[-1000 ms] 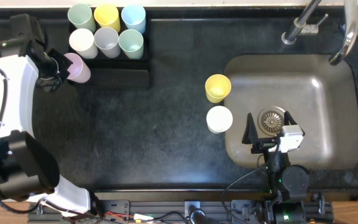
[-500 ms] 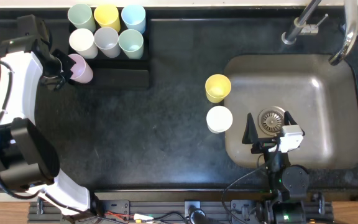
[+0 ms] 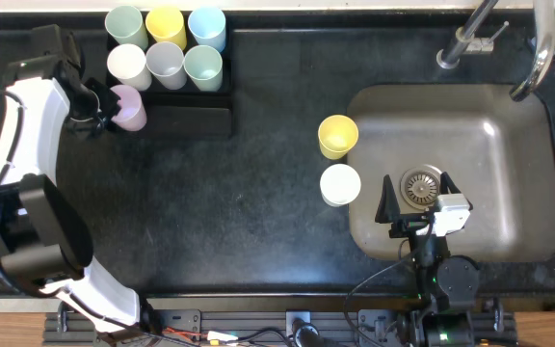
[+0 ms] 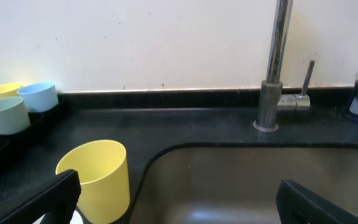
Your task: Store Cups
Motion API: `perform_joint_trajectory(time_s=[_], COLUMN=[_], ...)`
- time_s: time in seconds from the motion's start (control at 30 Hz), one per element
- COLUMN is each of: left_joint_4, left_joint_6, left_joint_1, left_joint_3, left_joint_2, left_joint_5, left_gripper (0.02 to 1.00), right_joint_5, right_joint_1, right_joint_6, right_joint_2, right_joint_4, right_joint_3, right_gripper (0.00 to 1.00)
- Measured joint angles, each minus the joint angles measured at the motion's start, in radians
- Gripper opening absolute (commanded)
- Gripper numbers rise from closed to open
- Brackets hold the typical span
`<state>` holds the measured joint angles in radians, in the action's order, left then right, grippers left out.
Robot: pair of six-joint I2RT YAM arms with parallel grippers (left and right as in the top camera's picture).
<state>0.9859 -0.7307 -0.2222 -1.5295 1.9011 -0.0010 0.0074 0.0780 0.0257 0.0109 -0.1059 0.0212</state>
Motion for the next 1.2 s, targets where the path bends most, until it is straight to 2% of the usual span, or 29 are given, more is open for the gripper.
perform_joint_trajectory(time_s=[0.33,0.53,0.67,0.97,1.07,1.2], left_joint_4=[0.002,0.007,0.003,-0.201,-0.202,-0.201], left_joint_6=[-0.003,-0.002,0.018,0.029,0.022,-0.002], left_joint_1=[0.0,0.05,0.2,0.749,0.852,0.922], left_joint_3=[0.0,-0.003,-0.085,-0.216,-0.225,-0.226], left_joint_2=[-0.013,-0.159,-0.218,-0.113,-0.033,0.068], left_joint_5=[0.0,0.005,0.0,-0.056,-0.044,-0.003], left_gripper=[0.998,1.0,0.998,1.0,1.0,1.0], right_joint_5=[0.0,0.0,0.0,0.0,0.0,0.0], right_joint_1=[0.0,0.0,0.0,0.0,0.0,0.0], right_joint_6=[0.0,0.001,0.0,0.001,0.0,0.0], right_joint_2=[0.0,0.0,0.0,0.0,0.0,0.0], right_joint_4=[0.0,0.0,0.0,0.0,0.0,0.0], right_joint_3=[0.0,0.0,0.0,0.0,0.0,0.0], right_gripper=[0.998,0.998,0.998,0.998,0.996,0.998])
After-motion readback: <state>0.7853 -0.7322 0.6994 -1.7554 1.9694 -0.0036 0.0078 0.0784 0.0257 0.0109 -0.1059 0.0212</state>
